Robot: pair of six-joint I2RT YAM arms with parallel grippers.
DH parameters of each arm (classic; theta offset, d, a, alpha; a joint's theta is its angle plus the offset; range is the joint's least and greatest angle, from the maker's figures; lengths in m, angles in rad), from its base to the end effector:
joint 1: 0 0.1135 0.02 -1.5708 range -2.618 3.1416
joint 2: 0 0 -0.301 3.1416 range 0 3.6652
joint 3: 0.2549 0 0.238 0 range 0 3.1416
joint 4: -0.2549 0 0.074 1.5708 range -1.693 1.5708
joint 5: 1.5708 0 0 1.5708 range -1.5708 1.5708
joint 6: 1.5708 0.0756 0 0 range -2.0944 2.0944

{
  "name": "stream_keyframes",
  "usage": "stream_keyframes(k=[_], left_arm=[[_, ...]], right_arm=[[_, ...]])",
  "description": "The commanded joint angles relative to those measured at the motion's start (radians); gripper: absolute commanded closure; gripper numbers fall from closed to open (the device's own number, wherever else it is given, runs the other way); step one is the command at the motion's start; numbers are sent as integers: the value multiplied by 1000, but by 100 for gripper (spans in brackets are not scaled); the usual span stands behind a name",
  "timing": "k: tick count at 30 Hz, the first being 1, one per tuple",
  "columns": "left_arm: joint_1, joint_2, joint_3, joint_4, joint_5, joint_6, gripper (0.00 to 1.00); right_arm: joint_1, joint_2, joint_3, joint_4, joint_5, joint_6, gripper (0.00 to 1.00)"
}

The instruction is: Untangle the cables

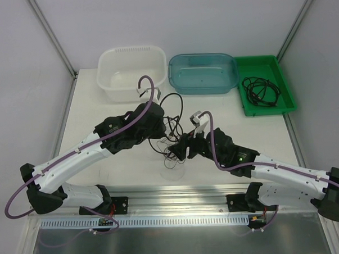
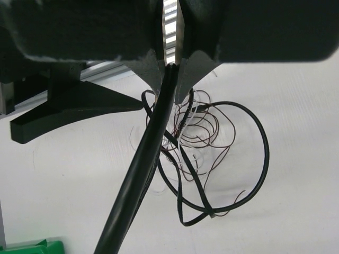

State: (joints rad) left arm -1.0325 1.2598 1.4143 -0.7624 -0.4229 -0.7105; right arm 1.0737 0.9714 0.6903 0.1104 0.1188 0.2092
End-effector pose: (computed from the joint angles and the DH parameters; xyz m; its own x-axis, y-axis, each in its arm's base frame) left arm 0.1618 -0.2104 0.4132 -0.6200 -0.1218 -0.7751 0.2716 0.8935 -0.3577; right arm 0.1199 0.2023 0.3305 -0.2489 -0.0264 -0.9682 -0.7824 0.5946 0.1850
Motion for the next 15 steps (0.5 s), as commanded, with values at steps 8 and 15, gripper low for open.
stream_keyframes(k=[8,15], left_arm=[[3,-88,-31,-12,10,-40,100],[3,-190,-38,-20,68,-43,100]], right_arm=[[38,141,9,49,248,30,44],[28,237,-28,9,381,59,60]])
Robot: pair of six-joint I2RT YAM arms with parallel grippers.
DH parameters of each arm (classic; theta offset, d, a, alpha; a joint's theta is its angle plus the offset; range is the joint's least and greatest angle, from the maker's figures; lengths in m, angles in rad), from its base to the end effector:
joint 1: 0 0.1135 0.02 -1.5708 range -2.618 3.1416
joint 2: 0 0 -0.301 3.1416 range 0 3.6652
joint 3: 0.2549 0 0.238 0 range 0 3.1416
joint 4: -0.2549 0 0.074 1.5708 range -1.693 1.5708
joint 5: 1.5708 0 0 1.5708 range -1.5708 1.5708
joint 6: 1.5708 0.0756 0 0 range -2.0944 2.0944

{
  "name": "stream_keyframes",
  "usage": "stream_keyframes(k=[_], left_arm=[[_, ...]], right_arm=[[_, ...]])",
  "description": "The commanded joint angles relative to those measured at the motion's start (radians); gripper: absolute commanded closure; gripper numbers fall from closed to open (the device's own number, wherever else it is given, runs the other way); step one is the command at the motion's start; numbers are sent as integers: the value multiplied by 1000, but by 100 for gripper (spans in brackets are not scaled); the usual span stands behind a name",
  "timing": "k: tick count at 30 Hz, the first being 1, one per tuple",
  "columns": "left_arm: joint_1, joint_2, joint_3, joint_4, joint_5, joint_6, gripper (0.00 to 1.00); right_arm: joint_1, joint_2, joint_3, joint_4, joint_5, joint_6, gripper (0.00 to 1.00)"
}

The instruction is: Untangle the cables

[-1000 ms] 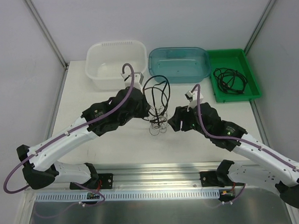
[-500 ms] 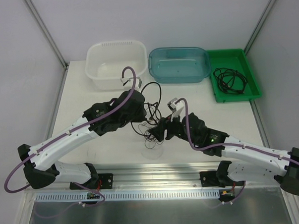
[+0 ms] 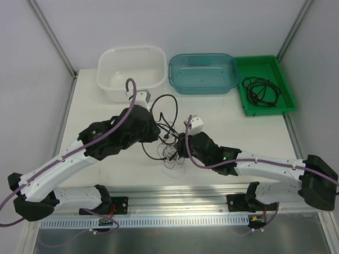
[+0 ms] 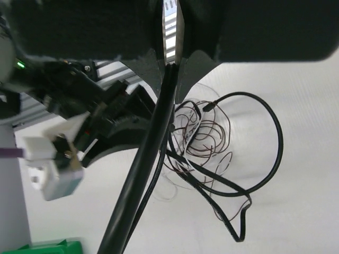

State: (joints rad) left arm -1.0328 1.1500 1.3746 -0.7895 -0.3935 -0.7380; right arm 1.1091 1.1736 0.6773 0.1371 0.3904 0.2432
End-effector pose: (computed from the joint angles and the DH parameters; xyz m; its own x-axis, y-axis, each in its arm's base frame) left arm 0.1426 -0.1824 0.4210 -0.6249 -0.1654 -0.7630 0.2794 0.8652 -0.4164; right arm 0.1458 0.2284 0.2836 -0.3131 -0.1294 -0.9408 -0.6118 0.7852 0.0956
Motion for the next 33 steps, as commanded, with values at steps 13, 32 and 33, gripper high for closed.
stream_keyframes(k=[13,32,33], left_arm=[[25,-378,0,-224,183,-18,100],[25,-326,50,-318,171,31,100],[25,-322,50,-314,180,35,100]], right_arm=[[-333,-17,-110,-132,7,68,95],[-307,-221,151,-340,-476,-154,42],[-298,-216,157,-327,-485,-148,42]])
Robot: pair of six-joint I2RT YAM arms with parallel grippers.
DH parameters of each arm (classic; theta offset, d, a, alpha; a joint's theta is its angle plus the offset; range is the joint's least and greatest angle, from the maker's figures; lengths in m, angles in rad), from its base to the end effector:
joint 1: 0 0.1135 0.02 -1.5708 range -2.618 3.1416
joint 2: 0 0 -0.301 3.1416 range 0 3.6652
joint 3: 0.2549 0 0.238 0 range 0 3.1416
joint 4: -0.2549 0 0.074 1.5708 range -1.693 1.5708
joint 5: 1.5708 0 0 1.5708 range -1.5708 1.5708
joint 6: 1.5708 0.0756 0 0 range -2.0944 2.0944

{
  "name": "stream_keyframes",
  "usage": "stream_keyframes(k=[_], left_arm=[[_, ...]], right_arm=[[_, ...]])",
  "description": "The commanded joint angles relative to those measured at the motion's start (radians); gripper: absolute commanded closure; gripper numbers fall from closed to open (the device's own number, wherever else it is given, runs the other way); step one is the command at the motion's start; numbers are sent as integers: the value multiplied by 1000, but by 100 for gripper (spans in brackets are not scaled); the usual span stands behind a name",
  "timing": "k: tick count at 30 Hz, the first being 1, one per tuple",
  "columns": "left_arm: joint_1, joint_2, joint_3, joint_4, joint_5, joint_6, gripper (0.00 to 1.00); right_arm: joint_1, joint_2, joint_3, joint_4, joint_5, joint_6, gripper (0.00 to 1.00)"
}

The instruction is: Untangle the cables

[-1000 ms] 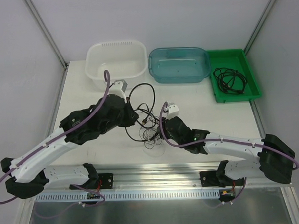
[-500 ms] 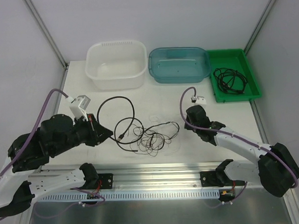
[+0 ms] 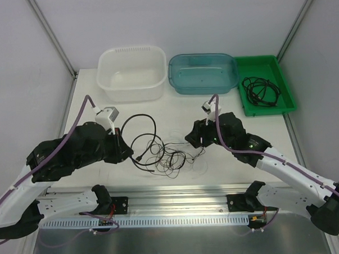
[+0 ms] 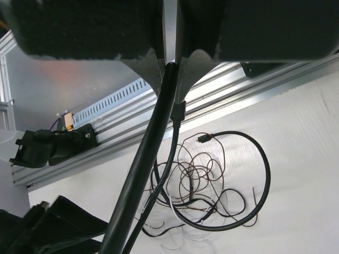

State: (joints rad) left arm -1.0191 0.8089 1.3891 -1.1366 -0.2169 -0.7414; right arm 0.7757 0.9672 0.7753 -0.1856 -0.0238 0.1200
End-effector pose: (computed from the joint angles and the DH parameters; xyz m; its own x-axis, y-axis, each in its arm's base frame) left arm 0.0649 -0.0745 0.4297 -0.7011 -0.1190 -0.7030 0.3558 0.7960 -0.4896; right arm 0.1599 0.1593 0.3212 -0.3470 -0.1726 -0.9219 -0.6792 0.7241 0.1200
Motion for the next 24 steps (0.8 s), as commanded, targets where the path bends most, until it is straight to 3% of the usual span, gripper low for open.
stream_keyframes(k=[1,6,10,18,24], left_arm=[[11,24,34,41,13,43,100],[11,16,27,49,14,48,100],[11,3,11,54,42,68,100],[11,-54,21,52,37,62,100],[11,-74,42,52,37,59,100]], right_arm=[[45,-1,65,8,-82,-20,42],[89,66,107,61,-140,42,46],[126,132,143,49,-78,21,46],[117,232,-10,264,-154,-235,44],[66,382,-2,402,-245,-353,40]])
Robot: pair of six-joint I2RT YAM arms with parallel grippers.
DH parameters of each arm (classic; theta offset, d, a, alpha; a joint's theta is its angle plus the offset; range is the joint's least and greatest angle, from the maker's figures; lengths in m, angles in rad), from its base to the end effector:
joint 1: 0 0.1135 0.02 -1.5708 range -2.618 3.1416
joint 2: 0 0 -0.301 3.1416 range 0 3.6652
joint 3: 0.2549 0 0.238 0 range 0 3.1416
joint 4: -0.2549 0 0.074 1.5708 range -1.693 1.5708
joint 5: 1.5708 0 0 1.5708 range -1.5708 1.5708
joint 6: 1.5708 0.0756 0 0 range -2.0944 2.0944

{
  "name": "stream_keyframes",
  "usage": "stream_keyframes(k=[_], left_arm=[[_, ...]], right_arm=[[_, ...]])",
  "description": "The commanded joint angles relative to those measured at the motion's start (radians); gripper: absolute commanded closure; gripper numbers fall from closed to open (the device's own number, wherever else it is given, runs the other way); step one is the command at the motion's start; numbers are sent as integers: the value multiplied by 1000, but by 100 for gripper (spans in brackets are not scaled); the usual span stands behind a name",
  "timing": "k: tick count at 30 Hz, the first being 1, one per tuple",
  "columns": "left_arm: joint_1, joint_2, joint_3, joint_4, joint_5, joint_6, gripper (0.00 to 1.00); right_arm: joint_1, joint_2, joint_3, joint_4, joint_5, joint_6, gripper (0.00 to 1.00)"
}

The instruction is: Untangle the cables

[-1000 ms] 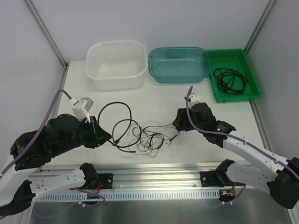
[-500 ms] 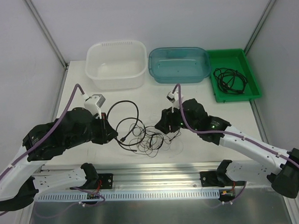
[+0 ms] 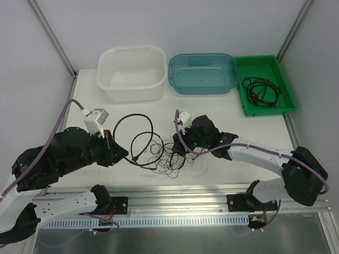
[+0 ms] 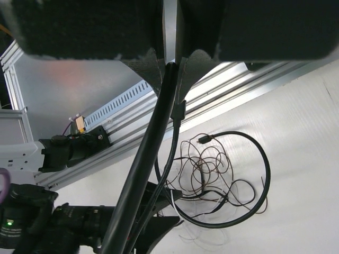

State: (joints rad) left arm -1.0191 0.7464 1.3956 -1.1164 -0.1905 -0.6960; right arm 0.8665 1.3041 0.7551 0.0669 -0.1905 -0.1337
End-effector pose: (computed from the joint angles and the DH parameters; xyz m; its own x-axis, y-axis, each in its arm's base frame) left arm 0.0534 -0.0594 0.4382 -0.6605 -0.1279 -0.7399 0.4224 0.7514 -0.5070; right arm 0.1832 0.2377 0.2661 -0.1833 -0.4179 -0.8898 -0.8893 0.4563 -0.0311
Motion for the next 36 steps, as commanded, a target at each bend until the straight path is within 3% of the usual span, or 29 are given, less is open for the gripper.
stream_keyframes(k=[1,7,18,20,23,24,25,30,36], left_arm=[[11,-15,34,30,8,13,100],[11,-25,31,30,8,1,100],[11,-45,25,27,-10,-13,100],[11,-48,22,29,-15,-16,100],[11,-53,17,29,-20,-19,100],[11,-56,14,29,-21,-20,100],[11,-59,8,26,-29,-22,100],[11,-85,-20,13,-61,-43,100],[11,-82,-41,-8,-130,-63,100]], right_arm=[[-27,61,35,171,-87,-124,37],[-29,161,111,192,-141,-175,33],[-27,250,168,261,-245,-158,37],[-29,267,173,261,-263,-152,43],[-37,264,168,266,-262,-138,66],[-52,256,162,269,-253,-129,87],[-69,245,135,289,-247,-115,98],[-246,98,33,304,-216,-11,99],[-313,0,46,-5,-81,-30,96]])
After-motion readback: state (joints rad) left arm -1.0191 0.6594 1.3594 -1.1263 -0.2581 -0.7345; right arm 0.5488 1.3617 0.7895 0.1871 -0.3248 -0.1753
